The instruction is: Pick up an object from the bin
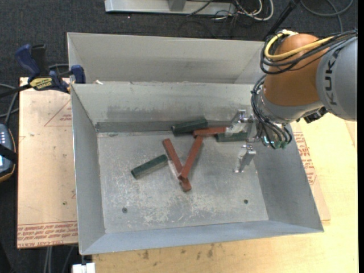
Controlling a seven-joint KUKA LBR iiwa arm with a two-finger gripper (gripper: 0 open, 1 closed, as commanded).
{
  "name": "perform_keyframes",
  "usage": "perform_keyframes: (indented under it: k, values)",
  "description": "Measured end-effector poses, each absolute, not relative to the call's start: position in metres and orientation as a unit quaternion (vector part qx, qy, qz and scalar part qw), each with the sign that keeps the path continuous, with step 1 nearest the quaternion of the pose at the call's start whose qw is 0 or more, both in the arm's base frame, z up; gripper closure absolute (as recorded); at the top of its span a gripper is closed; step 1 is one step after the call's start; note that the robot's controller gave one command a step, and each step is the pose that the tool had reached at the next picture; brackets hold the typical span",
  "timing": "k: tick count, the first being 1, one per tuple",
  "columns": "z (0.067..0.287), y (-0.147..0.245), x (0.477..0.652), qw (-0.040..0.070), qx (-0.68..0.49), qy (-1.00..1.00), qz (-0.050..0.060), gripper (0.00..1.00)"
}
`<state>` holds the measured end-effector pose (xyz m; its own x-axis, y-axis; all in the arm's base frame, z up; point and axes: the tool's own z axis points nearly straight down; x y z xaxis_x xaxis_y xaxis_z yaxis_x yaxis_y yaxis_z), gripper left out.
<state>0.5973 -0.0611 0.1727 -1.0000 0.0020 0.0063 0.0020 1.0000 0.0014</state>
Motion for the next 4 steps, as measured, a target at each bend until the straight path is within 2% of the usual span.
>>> perform_keyframes:
  k: [1,2,3,4]
  values:
    - [0.177,-0.061,0.599,-0.001,0.000,-1.000,0.000,0.00]
    - [0.140,-0.046,0.631,-0.008,-0.015,-1.000,0.000,0.00]
    - [0.079,-0.071,0.656,-0.009,-0.029,-1.000,-0.004,0.00]
    - [0.087,-0.070,0.653,-0.010,-0.028,-1.000,0.000,0.00]
